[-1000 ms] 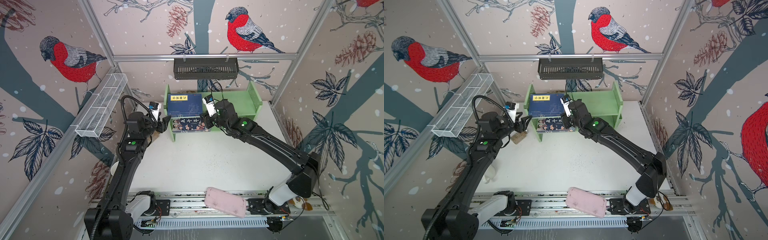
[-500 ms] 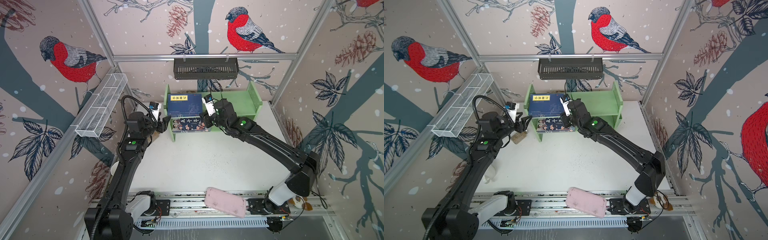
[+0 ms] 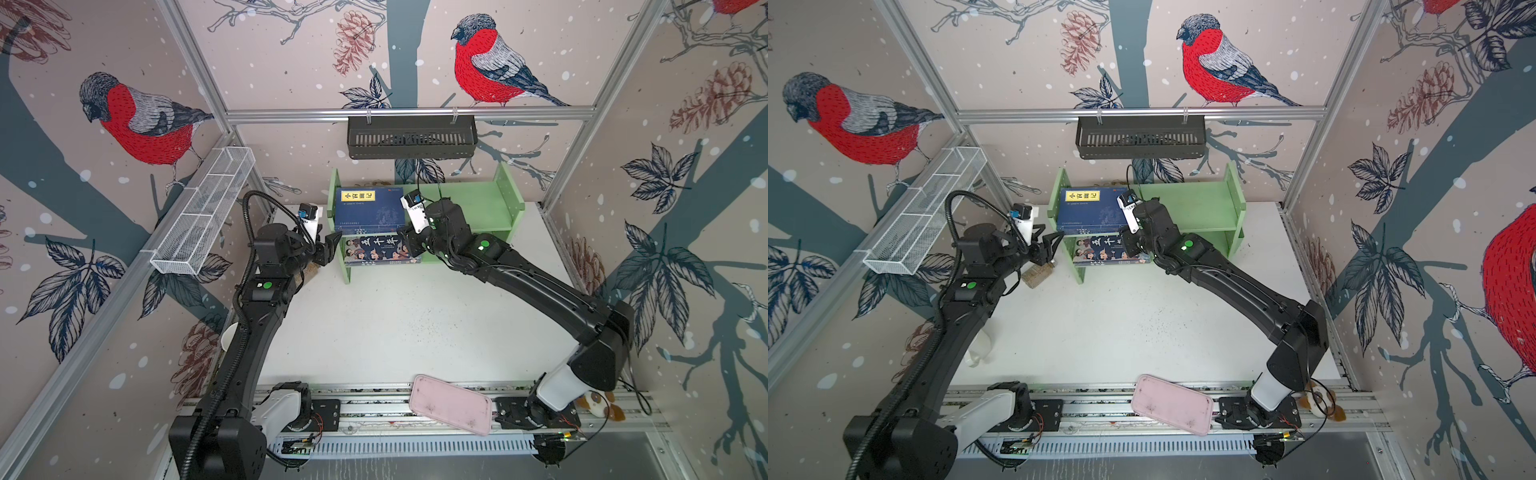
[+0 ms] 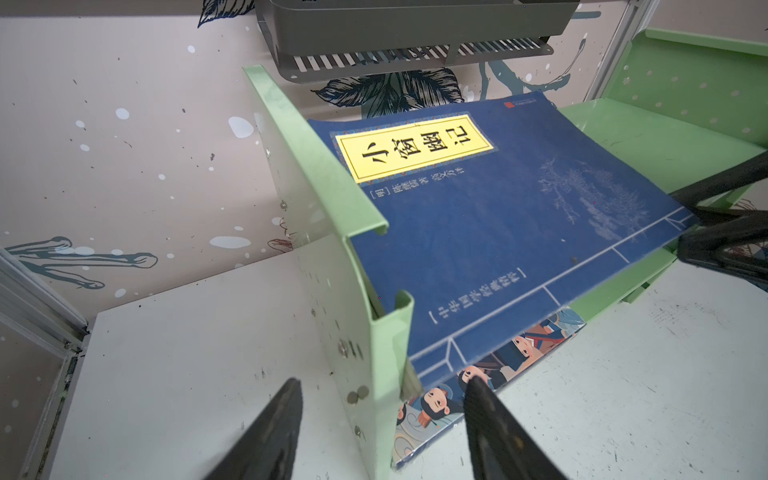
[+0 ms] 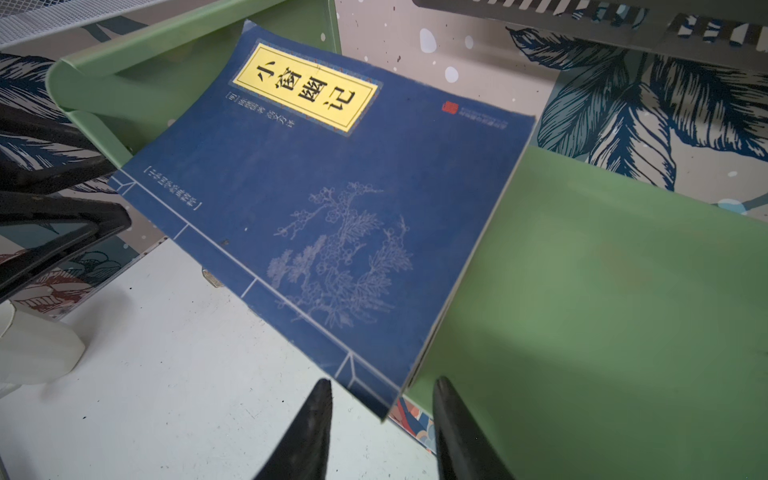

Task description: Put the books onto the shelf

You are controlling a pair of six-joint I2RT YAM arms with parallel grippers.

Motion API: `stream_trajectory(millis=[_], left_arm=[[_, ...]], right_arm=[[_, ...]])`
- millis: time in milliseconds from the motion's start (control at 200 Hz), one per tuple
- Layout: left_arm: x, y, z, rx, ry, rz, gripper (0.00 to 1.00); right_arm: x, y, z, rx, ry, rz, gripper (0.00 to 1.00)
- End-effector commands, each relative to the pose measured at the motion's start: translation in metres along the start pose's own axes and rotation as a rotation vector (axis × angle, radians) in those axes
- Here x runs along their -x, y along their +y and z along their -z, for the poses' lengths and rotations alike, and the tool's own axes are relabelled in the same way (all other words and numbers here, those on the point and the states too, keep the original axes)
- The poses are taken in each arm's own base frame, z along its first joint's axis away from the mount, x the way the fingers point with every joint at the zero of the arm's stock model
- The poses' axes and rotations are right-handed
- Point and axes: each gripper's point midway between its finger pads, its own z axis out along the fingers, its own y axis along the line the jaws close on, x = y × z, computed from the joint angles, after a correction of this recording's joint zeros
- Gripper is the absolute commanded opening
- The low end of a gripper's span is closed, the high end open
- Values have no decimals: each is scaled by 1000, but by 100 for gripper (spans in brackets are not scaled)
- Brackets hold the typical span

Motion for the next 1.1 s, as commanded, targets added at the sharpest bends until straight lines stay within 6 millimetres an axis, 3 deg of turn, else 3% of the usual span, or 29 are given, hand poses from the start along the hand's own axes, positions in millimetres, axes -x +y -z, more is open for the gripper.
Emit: stream_trajectory(millis=[0,440,1095], left_arm=[[13,1,1,6,-47,-36,62],[14,2,1,10,-51,-37,62],[20,8,1,42,-63,-37,59]], right_arm=[[2,1,-1,-3,-3,14,41],[3,-6,-4,-43,-1,10,40],[9,-1,-3,-20,-3,14,40]])
